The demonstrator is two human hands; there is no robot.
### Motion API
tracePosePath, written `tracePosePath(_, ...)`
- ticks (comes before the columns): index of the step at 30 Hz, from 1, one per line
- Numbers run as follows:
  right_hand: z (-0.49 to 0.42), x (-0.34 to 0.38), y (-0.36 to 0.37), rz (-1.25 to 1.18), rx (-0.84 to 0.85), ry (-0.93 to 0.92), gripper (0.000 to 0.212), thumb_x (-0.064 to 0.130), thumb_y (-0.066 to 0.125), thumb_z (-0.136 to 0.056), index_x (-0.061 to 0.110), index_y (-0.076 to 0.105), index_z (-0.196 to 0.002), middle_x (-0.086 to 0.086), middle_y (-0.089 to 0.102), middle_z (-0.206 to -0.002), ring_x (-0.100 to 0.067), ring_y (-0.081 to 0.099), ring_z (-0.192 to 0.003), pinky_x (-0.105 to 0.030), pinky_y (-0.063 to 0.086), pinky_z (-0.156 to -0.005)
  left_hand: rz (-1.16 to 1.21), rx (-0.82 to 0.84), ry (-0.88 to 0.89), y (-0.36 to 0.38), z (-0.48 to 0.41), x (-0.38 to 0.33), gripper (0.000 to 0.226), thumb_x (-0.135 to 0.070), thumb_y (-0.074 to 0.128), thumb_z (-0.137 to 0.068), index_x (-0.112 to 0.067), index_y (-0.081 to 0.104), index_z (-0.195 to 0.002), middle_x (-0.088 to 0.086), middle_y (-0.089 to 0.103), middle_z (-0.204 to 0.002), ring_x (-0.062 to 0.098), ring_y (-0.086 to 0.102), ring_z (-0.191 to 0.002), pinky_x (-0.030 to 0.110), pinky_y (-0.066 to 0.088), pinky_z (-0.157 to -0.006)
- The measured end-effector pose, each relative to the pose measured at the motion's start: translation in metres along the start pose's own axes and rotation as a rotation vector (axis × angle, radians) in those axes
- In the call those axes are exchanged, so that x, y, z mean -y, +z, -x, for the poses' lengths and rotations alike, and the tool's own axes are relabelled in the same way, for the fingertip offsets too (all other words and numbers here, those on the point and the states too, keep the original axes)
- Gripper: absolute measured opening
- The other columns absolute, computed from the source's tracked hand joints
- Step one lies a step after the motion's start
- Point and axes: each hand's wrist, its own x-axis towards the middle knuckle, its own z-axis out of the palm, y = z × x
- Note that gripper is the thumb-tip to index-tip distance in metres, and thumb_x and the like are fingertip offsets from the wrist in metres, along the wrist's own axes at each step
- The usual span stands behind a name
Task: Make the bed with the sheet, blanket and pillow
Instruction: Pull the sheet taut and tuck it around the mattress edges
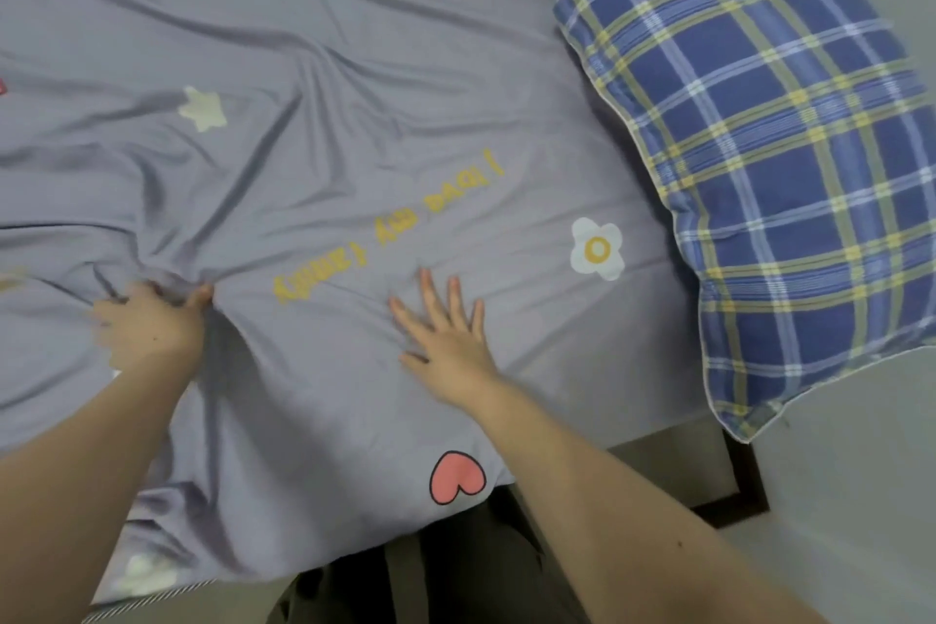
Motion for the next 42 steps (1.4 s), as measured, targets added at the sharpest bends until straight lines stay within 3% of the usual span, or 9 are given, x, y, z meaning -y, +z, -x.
tracePosePath(4,0.004,0.052,0.027,0.055,0.133,-0.172,0.071,0.034,0.046,-0.095,0.044,0.003,-0.151,0.011,-0.027,-0.157,-0.022,-0.029,-0.144,-0.054,-0.017,-0.112,0.034,-0.003,0.194,-0.005,-0.013,0.024,0.035,-0.028,0.048,-0.096,0.006,0.053,-0.089,0.036,0.054,-0.104,0.049,0.052,-0.098,0.053,0.043,-0.081)
tracePosePath(9,0.017,0.097,0.037,-0.031,0.262,-0.381,0.059,0.025,0.044,-0.099,0.032,0.019,-0.153,0.011,0.000,-0.162,-0.011,-0.006,-0.149,-0.042,-0.004,-0.121,0.033,-0.122,0.150,-0.007,-0.006,0.060,0.037,-0.036,0.053,-0.093,-0.002,0.057,-0.106,0.024,0.044,-0.125,0.044,0.045,-0.114,0.055,0.039,-0.092)
tracePosePath(14,0.045,0.104,0.073,0.119,0.155,-0.215,0.068,0.045,0.039,-0.098,0.038,-0.001,-0.152,0.011,-0.029,-0.157,-0.018,-0.030,-0.144,-0.049,-0.014,-0.118,0.098,-0.139,-0.226,-0.005,0.005,0.119,0.110,-0.059,0.078,-0.061,-0.002,0.028,-0.140,0.021,0.026,-0.150,0.041,0.030,-0.132,0.057,0.029,-0.104)
tracePosePath(19,0.079,0.143,0.124,0.101,0.292,-0.367,0.065,0.061,0.026,-0.095,0.041,0.000,-0.151,0.016,-0.029,-0.156,-0.012,-0.035,-0.141,-0.046,-0.025,-0.111,0.180,-0.113,-0.603,-0.004,0.010,0.179,0.125,-0.062,0.083,-0.048,0.005,0.027,-0.138,0.026,0.026,-0.148,0.042,0.030,-0.131,0.054,0.030,-0.104)
tracePosePath(21,0.089,0.166,0.140,0.138,0.299,-0.421,0.074,0.062,0.038,-0.091,0.032,0.011,-0.153,0.011,-0.006,-0.162,-0.014,-0.016,-0.148,-0.044,-0.016,-0.116,0.212,-0.114,-0.686,-0.006,0.016,0.200,0.135,-0.064,0.081,-0.046,-0.001,0.017,-0.147,0.023,0.014,-0.156,0.041,0.022,-0.139,0.055,0.022,-0.109)
tracePosePath(24,0.100,0.200,0.153,0.218,0.155,-0.389,0.060,0.045,0.065,-0.077,0.026,0.048,-0.132,0.006,0.052,-0.131,-0.017,0.049,-0.121,-0.033,0.040,-0.104,0.277,-0.136,-0.753,-0.007,0.022,0.230,0.139,-0.061,0.083,-0.047,-0.008,0.007,-0.152,0.019,0.003,-0.160,0.038,0.011,-0.145,0.054,0.012,-0.114)
tracePosePath(29,0.095,0.234,0.162,0.019,0.019,-0.248,0.012,0.012,0.065,-0.076,0.017,0.060,-0.086,0.000,0.061,-0.085,-0.022,0.059,-0.082,-0.031,0.048,-0.070,0.316,-0.062,-0.787,-0.013,0.021,0.291,0.112,-0.047,0.078,-0.070,0.010,0.018,-0.145,0.027,0.023,-0.153,0.040,0.019,-0.143,0.050,0.019,-0.114)
tracePosePath(36,0.095,0.230,0.164,-0.022,0.232,-0.336,0.020,0.022,0.042,-0.099,0.013,0.058,-0.105,-0.009,0.063,-0.103,-0.026,0.057,-0.094,-0.033,0.042,-0.080,1.320,0.023,-0.731,-0.040,0.032,0.344,0.020,-0.009,0.062,-0.081,-0.009,0.058,-0.100,0.008,0.063,-0.101,0.021,0.061,-0.086,0.030,0.053,-0.071)
tracePosePath(42,0.079,0.239,0.155,-0.055,0.332,-0.209,0.022,0.023,0.043,-0.099,0.013,0.063,-0.096,-0.007,0.067,-0.099,-0.026,0.059,-0.093,-0.029,0.039,-0.074,1.906,0.291,-0.632,-0.063,0.057,0.362,0.034,-0.025,0.053,-0.095,-0.013,0.059,-0.126,0.002,0.071,-0.114,0.015,0.068,-0.105,0.034,0.056,-0.090)
